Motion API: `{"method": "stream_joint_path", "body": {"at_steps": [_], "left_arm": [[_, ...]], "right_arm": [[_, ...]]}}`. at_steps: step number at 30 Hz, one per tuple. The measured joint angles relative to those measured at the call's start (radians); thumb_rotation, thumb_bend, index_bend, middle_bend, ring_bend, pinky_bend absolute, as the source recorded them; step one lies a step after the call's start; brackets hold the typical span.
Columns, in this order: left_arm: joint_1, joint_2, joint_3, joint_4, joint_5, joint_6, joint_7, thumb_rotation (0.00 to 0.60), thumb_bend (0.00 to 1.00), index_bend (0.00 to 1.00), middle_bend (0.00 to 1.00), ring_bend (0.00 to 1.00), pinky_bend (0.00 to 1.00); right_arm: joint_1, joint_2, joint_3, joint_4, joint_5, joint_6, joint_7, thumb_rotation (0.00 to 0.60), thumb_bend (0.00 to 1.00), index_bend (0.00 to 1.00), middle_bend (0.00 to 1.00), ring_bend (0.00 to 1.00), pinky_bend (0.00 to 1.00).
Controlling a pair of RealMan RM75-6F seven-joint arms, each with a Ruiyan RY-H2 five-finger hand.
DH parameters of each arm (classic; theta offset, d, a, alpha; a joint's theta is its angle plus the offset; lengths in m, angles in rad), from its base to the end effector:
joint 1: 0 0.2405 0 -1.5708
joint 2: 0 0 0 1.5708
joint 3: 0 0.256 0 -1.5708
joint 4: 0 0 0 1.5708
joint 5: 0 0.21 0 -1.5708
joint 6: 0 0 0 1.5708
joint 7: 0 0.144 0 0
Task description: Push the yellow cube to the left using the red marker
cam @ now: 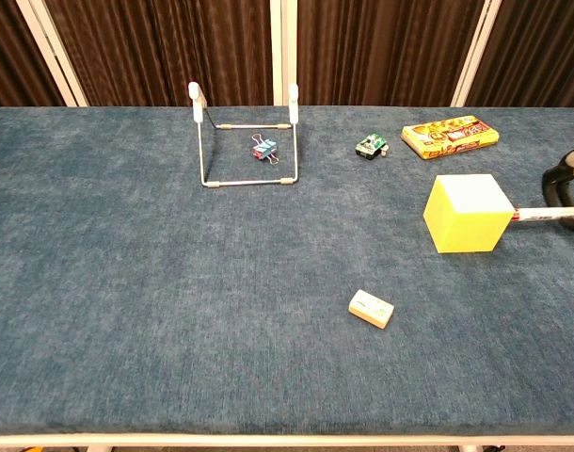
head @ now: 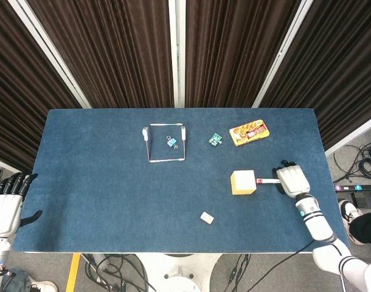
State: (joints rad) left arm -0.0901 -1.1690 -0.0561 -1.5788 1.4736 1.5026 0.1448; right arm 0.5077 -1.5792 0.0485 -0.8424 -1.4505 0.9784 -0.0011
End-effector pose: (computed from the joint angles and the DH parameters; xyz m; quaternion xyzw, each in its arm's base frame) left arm -0.3143 0.1841 0.1507 -0.6052 -0.3478 -0.3544 0.6222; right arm -0.3380 -0.3351 0.0355 0.7470 -0.3144 0.2390 0.5348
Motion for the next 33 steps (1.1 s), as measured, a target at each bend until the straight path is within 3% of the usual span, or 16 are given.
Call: {"method": "stream_joint_path", "body": {"at_steps": [10,18,26,33], "left_arm": [[0.000,0.000,0.000,0.000,0.000,0.000,0.000,0.600,0.16,0.22,0.21,0.14,0.18],[0.000,0.000,0.000,0.000,0.000,0.000,0.000,0.600,0.16,0.22,0.21,0.14,0.18],[0.000,0.000,0.000,0.000,0.000,0.000,0.000,0.600,0.16,0.22,0.21,0.14,0.18],[0.000,0.000,0.000,0.000,0.000,0.000,0.000,0.600,0.16,0.22,0.21,0.14,0.18]], "right_arm": [[0.007,0.046,-0.005,-0.084,-0.014,0.006,0.011,0.600,0.46,0.66,0.62,0.23,0.27],[0.045,0.035,0.017,-0.215,0.015,-0.040,-0.094,0.600,0.48,0.68,0.63,0.23,0.24],[0.097,0.001,0.074,-0.364,0.108,-0.084,-0.241,0.600,0.48,0.68,0.64,0.23,0.23],[0.124,-0.016,0.097,-0.427,0.184,-0.104,-0.339,0.600,0.48,0.68,0.64,0.23,0.23]]}}
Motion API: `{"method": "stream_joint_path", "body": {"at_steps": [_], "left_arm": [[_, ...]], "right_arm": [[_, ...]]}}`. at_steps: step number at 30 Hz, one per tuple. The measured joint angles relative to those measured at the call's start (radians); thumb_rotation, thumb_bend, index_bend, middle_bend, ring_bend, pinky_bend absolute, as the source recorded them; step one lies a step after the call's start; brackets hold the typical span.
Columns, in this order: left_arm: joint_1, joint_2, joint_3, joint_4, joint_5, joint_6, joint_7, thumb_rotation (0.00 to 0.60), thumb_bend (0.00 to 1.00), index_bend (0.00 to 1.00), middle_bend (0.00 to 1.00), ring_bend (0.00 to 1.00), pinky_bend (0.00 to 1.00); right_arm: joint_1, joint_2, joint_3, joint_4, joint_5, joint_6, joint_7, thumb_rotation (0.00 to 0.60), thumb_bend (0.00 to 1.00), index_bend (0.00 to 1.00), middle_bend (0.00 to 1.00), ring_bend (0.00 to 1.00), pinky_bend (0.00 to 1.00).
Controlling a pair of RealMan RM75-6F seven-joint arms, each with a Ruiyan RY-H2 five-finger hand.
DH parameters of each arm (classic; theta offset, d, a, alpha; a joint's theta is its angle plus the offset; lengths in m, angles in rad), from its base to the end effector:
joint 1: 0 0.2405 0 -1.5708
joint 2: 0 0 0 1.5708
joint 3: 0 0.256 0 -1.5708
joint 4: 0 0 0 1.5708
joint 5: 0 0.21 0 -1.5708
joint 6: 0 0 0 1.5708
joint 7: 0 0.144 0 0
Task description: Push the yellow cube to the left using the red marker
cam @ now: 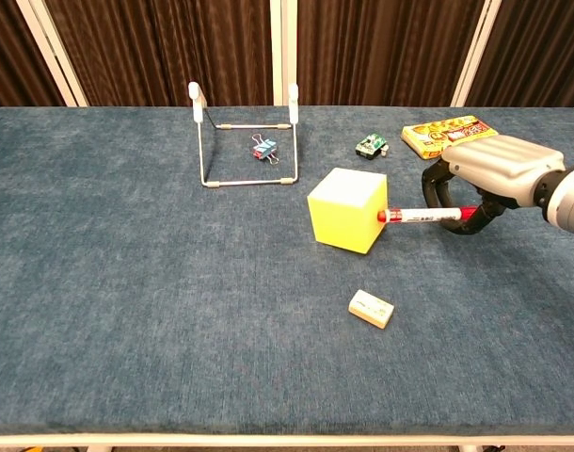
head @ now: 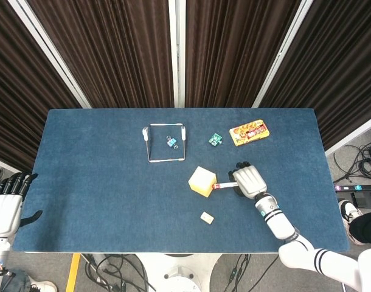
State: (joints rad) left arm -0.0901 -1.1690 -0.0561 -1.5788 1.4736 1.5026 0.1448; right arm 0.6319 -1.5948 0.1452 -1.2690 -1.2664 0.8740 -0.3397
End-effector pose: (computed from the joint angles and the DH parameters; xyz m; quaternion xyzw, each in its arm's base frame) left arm -0.3143 0.1841 0.1507 -0.6052 -0.3478 -0.3544 0.6222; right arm -0.2140 -0.3359 -0.0292 0.7791 -0.3380 0.2890 0.4418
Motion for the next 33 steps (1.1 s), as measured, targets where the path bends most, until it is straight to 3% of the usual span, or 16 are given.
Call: {"method": "stream_joint_path", "body": {"at_steps": [10,33], "left_arm": [[0.000,0.000,0.000,0.000,0.000,0.000,0.000,0.600,0.16,0.22,0.21,0.14,0.18],[0.000,0.000,0.000,0.000,0.000,0.000,0.000,0.600,0.16,0.22,0.21,0.14,0.18]], "right_arm": [[-0.001,0.018,0.003,-0.022,0.102,-0.012,-0.056,0.600,0.48,0.69,0.65,0.23,0.22],[0.189,-0.132,0.076,-0.008,0.354,-0.045,-0.307,0.600,0.48,0.69,0.66,0.25,0.20]]}}
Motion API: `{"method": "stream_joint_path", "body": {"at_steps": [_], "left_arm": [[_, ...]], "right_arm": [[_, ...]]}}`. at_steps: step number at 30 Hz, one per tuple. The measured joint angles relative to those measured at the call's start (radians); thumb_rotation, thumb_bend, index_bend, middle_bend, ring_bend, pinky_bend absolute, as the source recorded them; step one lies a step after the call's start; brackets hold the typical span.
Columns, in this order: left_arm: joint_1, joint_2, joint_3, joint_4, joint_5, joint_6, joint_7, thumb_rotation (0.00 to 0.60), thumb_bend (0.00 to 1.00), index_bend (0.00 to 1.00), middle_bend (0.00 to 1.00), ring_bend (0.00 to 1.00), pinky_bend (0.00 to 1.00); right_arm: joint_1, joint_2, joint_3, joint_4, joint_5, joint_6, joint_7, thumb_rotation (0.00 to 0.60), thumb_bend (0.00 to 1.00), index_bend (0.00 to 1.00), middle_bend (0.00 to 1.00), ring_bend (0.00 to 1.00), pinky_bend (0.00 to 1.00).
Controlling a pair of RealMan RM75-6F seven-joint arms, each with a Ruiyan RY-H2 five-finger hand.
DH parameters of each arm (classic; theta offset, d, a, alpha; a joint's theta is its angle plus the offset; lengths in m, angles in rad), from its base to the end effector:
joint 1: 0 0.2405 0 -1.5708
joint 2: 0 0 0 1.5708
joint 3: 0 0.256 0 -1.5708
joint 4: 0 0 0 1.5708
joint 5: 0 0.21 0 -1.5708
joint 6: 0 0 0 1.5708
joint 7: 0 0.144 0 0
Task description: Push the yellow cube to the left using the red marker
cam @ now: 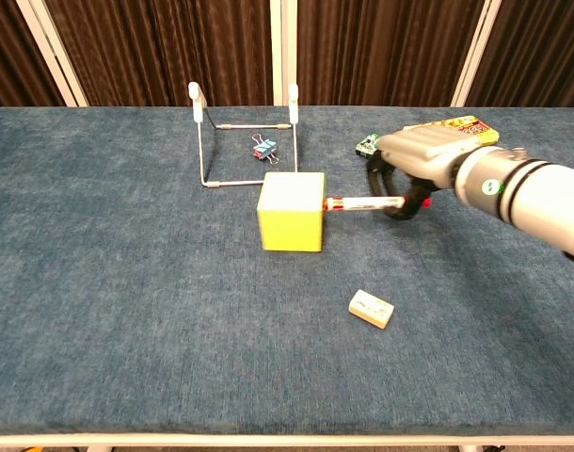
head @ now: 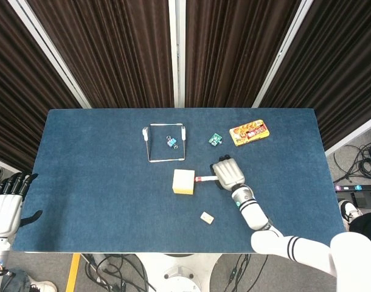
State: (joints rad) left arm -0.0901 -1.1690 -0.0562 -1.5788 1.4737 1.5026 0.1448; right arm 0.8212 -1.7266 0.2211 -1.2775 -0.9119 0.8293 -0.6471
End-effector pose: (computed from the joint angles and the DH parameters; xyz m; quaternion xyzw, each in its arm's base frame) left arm -0.3142 0.1841 0.1507 -0.6052 -0.3478 -0.3545 0.6222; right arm -0.1434 -0.3629 -0.0699 0.7850 -0.3435 0.2672 0.4409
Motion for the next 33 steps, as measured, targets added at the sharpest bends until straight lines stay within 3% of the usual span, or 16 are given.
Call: {"method": "stream_joint_path", "body": {"at_steps": [20,26,29,33], "left_arm": [[0.000,0.000,0.000,0.000,0.000,0.000,0.000,0.600,0.16,0.22,0.21,0.14,0.18],[0.000,0.000,0.000,0.000,0.000,0.000,0.000,0.600,0.16,0.22,0.21,0.14,0.18],[0.000,0.000,0.000,0.000,0.000,0.000,0.000,0.600,0.16,0.22,0.21,0.14,0.18],[0.000,0.000,0.000,0.000,0.000,0.000,0.000,0.600,0.16,0.22,0.21,0.14,0.18]], "right_arm": [[0.210,-0.201,0.050,0.047,0.161,0.016,-0.153,0.600,0.48,0.69,0.66,0.25,0.19],[0.191,-0.168,0.020,0.035,0.165,0.042,-0.154,0.600,0.48,0.69,0.65,0.25,0.19],[0.165,-0.129,-0.007,0.023,0.166,0.055,-0.150,0.600,0.47,0.64,0.64,0.24,0.19],[0.146,-0.093,-0.036,0.016,0.198,0.056,-0.162,0.600,0.29,0.39,0.46,0.14,0.15]]}}
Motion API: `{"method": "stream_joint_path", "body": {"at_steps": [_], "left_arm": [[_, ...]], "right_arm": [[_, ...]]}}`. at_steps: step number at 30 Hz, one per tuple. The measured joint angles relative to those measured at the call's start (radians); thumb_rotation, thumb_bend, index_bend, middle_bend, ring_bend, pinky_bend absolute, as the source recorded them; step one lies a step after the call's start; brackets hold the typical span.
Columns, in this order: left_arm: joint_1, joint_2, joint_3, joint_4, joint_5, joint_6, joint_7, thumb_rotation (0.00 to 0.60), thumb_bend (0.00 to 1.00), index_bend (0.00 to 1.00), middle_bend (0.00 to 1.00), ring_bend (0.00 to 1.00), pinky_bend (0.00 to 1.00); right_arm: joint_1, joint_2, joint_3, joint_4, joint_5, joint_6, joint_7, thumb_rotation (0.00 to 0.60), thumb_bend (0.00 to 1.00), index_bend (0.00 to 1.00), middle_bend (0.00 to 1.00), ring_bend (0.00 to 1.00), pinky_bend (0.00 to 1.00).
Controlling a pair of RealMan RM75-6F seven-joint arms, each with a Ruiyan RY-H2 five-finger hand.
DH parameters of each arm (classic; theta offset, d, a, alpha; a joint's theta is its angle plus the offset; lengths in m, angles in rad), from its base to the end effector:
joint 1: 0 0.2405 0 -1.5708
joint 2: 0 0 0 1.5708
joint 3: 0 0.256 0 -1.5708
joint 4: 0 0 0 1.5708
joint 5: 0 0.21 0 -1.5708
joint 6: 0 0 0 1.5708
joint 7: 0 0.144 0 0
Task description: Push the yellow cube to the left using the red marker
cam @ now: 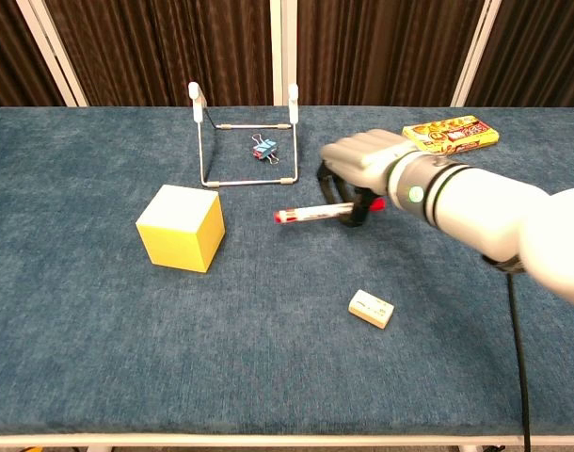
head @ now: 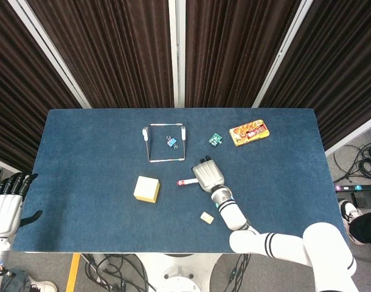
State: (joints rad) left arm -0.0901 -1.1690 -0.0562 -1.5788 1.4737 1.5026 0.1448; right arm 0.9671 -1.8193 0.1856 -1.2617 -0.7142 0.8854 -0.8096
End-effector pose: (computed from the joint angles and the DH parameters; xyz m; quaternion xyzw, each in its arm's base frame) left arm -0.3142 0.1841 0.1507 -0.6052 -0.3478 -0.3545 0.6222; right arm -0.1027 -0.3603 -0.1005 0.8053 -0.3175 0.2400 0.4394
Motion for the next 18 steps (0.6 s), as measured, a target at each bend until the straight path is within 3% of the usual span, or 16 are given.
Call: {"method": "stream_joint_path", "body": {"at_steps": [3,5,12,18], "left_arm": [[0.000,0.000,0.000,0.000,0.000,0.000,0.000,0.600,0.16,0.22,0.21,0.14,0.18],[0.000,0.000,0.000,0.000,0.000,0.000,0.000,0.600,0.16,0.22,0.21,0.14,0.18],[0.000,0.000,0.000,0.000,0.000,0.000,0.000,0.600,0.16,0.22,0.21,0.14,0.18],[0.000,0.000,0.000,0.000,0.000,0.000,0.000,0.600,0.16,0.22,0.21,0.14,0.18]], "right_arm": [[-0.003,0.016,-0.016,-0.010,0.047,-0.006,-0.027,0.600,0.18,0.24,0.34,0.08,0.13],[-0.006,0.031,-0.024,-0.028,0.067,-0.005,-0.035,0.600,0.18,0.19,0.31,0.07,0.13],[-0.048,0.142,-0.041,-0.149,0.029,0.048,0.002,0.600,0.18,0.15,0.27,0.06,0.13],[-0.182,0.350,-0.085,-0.305,-0.136,0.167,0.159,0.600,0.18,0.15,0.27,0.06,0.13]]}}
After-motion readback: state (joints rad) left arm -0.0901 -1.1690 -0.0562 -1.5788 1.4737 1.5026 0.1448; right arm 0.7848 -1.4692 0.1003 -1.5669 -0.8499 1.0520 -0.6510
